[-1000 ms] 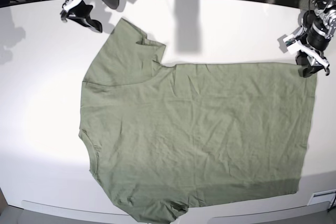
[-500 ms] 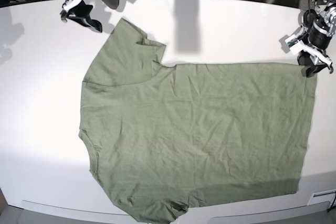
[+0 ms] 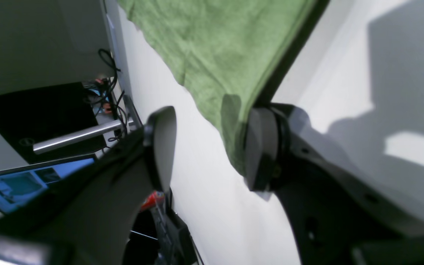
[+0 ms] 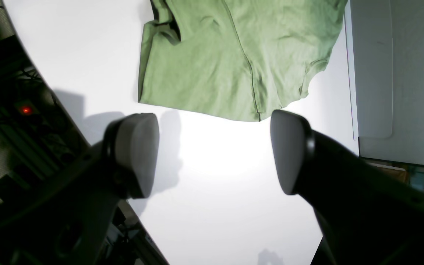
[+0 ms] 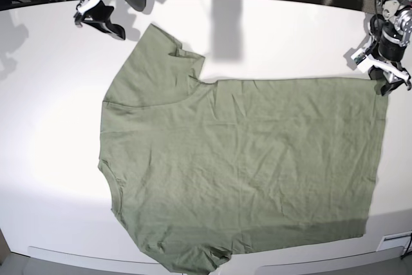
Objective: Fold the T-shirt properly
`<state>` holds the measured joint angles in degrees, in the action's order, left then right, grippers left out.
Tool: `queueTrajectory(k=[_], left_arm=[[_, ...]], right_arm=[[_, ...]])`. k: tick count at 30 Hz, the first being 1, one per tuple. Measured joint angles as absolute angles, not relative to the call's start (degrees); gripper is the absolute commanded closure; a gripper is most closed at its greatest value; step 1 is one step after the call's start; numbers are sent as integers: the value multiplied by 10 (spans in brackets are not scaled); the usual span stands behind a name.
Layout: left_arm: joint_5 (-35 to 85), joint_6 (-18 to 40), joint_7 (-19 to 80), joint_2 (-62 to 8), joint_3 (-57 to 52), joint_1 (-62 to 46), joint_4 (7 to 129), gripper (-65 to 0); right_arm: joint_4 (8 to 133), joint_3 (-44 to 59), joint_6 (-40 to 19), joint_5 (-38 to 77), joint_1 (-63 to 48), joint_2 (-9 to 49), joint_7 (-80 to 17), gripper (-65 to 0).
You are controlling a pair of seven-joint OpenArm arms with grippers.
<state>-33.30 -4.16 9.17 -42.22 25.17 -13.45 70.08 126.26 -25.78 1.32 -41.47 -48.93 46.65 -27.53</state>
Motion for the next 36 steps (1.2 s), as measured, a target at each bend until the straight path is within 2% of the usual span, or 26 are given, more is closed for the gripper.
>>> queueTrajectory(k=[5,11,17,28,31,36], left_arm=[[-333,-23,92,-422,252,-131,701,-285],[-366,-24,99,-419,252,-131,701,-121],[-359,-24,91,-429,252,-131,701,-5],[-345,-15,84,-444,256,-130,701,0],[-390,26,168,-469,259,-133,699,0],[-347,61,184,-502,260,-148,722,0]], right_arm=[[1263,-258,13,-415,-489,467,-276,-467],[1263,-258,13,-415,-489,467,-275,-466],[1263,-258,13,-415,-489,467,-275,-467],[1263,-258,13,-415,-489,467,-301,-466],[1262,-258,13,-415,-491,467,-302,-466],[1263,-259,13,-415,-489,464,-300,-466]])
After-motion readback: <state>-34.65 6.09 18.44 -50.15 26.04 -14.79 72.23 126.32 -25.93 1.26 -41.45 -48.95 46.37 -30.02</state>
